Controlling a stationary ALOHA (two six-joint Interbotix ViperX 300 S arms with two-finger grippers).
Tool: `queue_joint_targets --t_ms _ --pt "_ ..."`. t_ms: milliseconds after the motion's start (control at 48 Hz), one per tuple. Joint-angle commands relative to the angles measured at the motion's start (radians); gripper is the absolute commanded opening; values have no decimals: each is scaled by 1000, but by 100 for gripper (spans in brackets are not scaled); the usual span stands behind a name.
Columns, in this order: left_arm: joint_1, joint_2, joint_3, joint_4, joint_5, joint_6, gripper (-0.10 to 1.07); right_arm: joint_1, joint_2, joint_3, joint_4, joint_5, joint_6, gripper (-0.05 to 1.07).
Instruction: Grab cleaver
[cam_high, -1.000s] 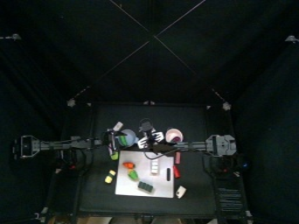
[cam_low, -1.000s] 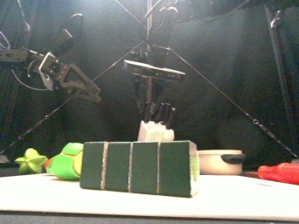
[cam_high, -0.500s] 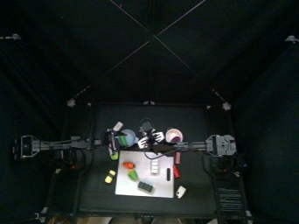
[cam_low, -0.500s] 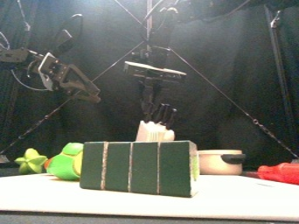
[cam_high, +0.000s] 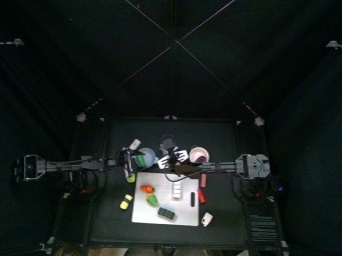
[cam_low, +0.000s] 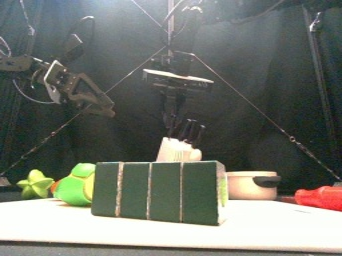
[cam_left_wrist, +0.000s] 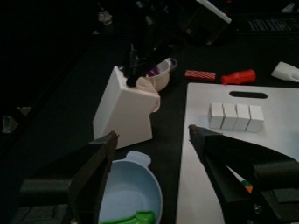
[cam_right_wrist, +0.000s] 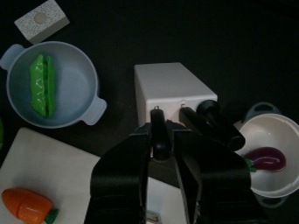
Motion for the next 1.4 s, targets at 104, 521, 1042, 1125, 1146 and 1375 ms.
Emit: queue_joint_targets --t_ms 104,521,1042,1125,1146,1375 --pt "2 -2 -11 0 -5 2 99 3 -21 -46 -21 14 -5 58" --pt "3 -3 -12 0 -5 2 99 29 -38 -46 -38 29 -5 58" --pt "3 -2 -12 0 -6 2 99 75 -49 -86 -81 101 -6 57" --pt "3 -2 -12 0 -5 2 99 81 -51 -94 -87 109 -9 57" --pt "3 -2 -12 0 -6 2 99 83 -52 -95 -89 112 -12 57" --pt "2 -2 -11 0 -5 2 99 100 -61 -104 -95 150 -17 57"
